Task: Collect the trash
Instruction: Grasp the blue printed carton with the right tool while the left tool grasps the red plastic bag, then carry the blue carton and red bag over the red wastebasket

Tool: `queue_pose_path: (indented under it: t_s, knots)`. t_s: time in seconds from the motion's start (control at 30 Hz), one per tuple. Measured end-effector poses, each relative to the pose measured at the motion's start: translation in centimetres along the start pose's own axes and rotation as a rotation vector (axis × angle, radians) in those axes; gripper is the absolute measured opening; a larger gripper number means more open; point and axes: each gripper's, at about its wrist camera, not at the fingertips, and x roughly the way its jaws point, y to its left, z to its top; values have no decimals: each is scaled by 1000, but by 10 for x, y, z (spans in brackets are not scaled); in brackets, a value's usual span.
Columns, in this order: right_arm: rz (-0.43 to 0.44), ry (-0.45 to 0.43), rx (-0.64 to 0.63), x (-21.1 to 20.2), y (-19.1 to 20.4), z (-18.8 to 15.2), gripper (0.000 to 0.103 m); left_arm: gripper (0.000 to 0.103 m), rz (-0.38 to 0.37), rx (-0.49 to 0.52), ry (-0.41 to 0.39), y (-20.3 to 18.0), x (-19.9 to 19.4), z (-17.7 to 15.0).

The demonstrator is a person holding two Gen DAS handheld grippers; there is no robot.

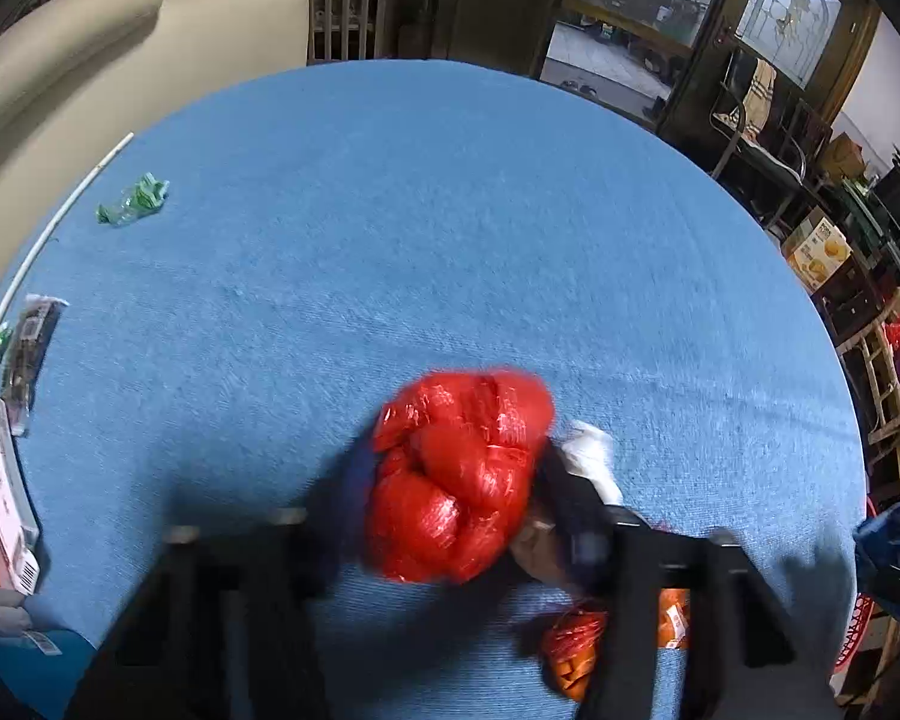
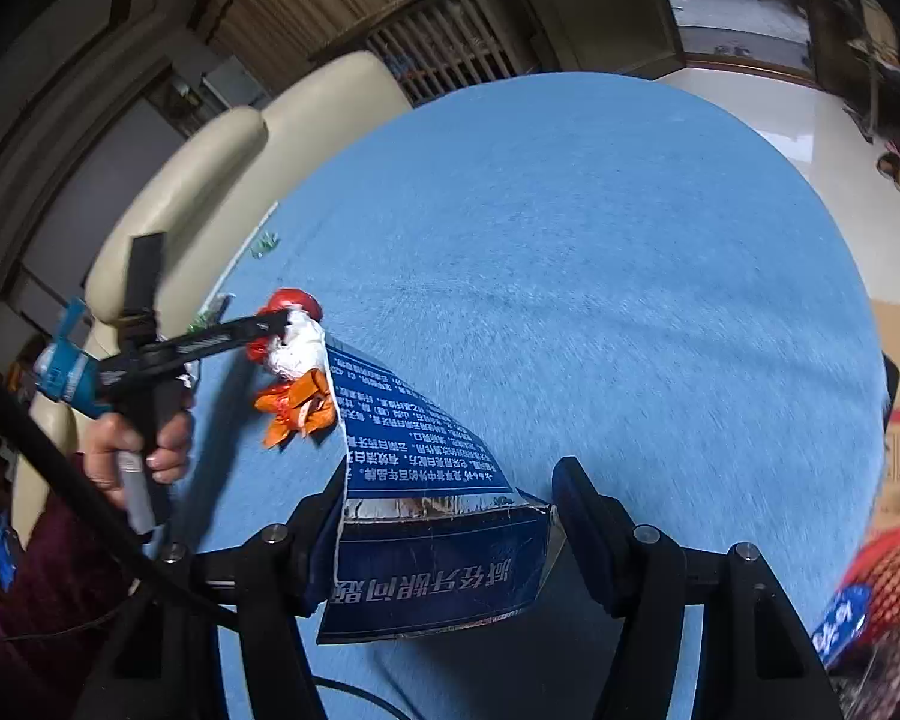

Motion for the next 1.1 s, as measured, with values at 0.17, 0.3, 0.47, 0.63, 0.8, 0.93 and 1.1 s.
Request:
queue_pose_path:
  t_s: [0.17,0.3,0.47,0.63,0.8,0.93,1.1]
  knots:
    - [12,-44,25,-28,-8,-16,67,50,17,-34,-59,0,-28,-16]
    - [10,-87,23,-52,-7,-29,67,50,22,-28,-129,-10,-71,-37]
    - [21,-126,23,-80,-3,-48,67,50,6,39,-187,-49,-125,-85]
    - [14,-167,14,-113,-2,-69,67,50,37,109,-222,-99,-165,-122]
    - [-3,-219,14,-151,-6,-85,67,50,61,179,-268,-149,-197,-143]
    - [-19,-259,19,-179,-12,-94,67,50,90,234,-324,-184,-217,-152]
    - [-39,-307,32,-207,-22,-101,67,50,112,288,-372,-215,-232,-151]
